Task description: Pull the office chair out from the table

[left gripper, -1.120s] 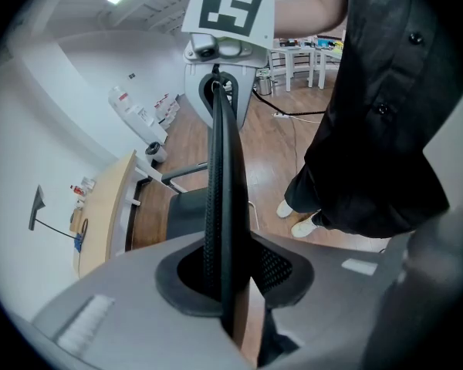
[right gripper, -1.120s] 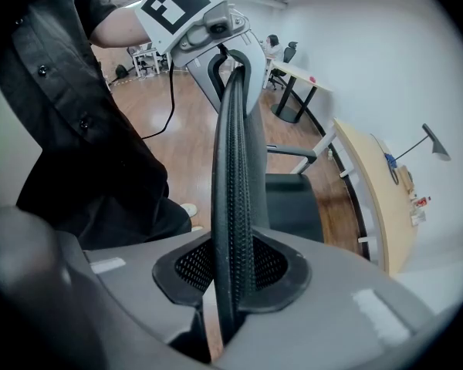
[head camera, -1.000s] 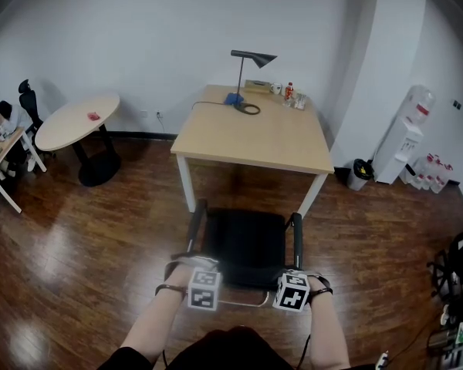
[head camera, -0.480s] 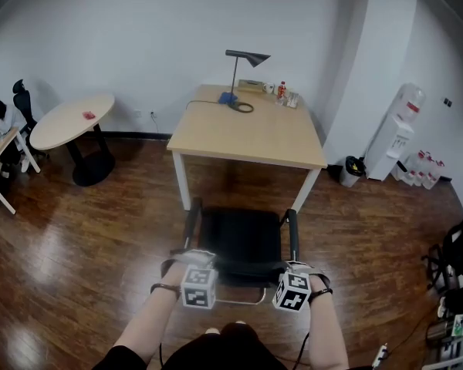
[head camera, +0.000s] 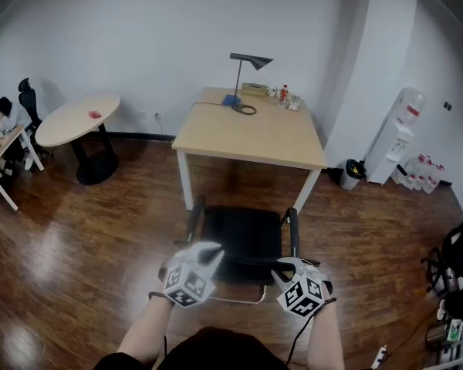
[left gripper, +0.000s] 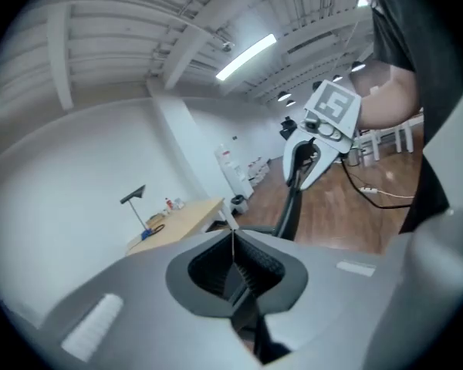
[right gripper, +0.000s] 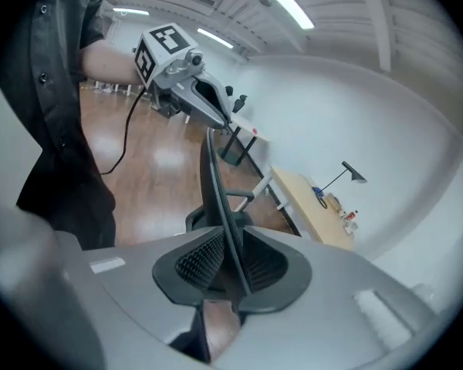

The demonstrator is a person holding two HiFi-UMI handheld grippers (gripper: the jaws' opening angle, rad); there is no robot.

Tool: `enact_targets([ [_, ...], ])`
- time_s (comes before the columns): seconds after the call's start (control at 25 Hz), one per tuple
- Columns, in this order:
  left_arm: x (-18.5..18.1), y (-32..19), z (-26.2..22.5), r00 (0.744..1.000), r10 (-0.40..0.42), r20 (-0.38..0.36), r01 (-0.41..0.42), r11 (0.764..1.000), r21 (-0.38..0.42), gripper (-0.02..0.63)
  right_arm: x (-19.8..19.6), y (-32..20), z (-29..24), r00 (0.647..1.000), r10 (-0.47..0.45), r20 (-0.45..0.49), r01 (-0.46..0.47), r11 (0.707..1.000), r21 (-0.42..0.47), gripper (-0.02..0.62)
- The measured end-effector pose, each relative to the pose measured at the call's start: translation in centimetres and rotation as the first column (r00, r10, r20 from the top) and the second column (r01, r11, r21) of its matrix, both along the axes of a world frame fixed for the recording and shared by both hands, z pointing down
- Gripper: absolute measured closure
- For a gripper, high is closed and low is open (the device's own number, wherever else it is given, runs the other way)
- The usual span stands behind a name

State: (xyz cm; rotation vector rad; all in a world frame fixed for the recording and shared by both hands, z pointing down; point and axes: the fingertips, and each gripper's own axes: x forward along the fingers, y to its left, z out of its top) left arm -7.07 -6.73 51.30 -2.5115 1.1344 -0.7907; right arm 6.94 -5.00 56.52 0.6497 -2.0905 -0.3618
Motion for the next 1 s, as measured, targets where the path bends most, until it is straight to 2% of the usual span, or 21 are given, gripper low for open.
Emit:
enact_targets([
  [0.08,-0.6,0.1,-0.7,0.997,-0.069,-0.046,0.071,0.997,0.038,0.604,-0.1,0.2,-0.3,0.993,0.042,0.112,-0.045,0.999,0.022,0.544],
  [0.16,-0.7,0.7,-0.9,0.989,-0.115,-0.091,0.122,0.99,0.067,0.604,0.0,0.8,-0.5,0.97,0.089,0.228,-0.098,0.995,0.028,0.583],
  [0.28,-0.3,2.1,-0.8,0.979,-0.171,-0.107,0.183,0.977,0.107,0.604,0.8,2.0,-1.7,0.93,0.13,0.344,-0.152,0.988,0.039,0.583],
  [0.52,2.1,6.0,-0.4,0.962,-0.216,-0.169,0.233,0.969,0.087,0.604,4.2,4.7,-3.6,0.888,0.157,0.432,-0.208,0.975,0.073,0.583],
  [0.68,2.0,9.2,-0.7,0.912,-0.269,-0.311,0.299,0.953,0.053,0.604,6.1,7.6,-3.6,0.859,0.164,0.486,-0.231,0.969,0.082,0.583],
  [0.72,1.9,10.0,-0.9,0.903,-0.282,-0.324,0.319,0.945,0.067,0.604,6.6,8.3,-3.7,0.844,0.168,0.51,-0.24,0.967,0.078,0.583],
  [0.84,2.0,12.3,-1.7,0.902,-0.294,-0.315,0.348,0.929,0.129,0.604,8.2,9.6,-3.9,0.788,0.213,0.578,-0.286,0.957,0.038,0.583],
  [1.0,3.5,15.2,-2.5,0.902,-0.271,-0.335,0.331,0.934,0.135,0.604,10.2,12.1,-4.8,0.718,0.25,0.649,-0.327,0.945,-0.003,0.583],
])
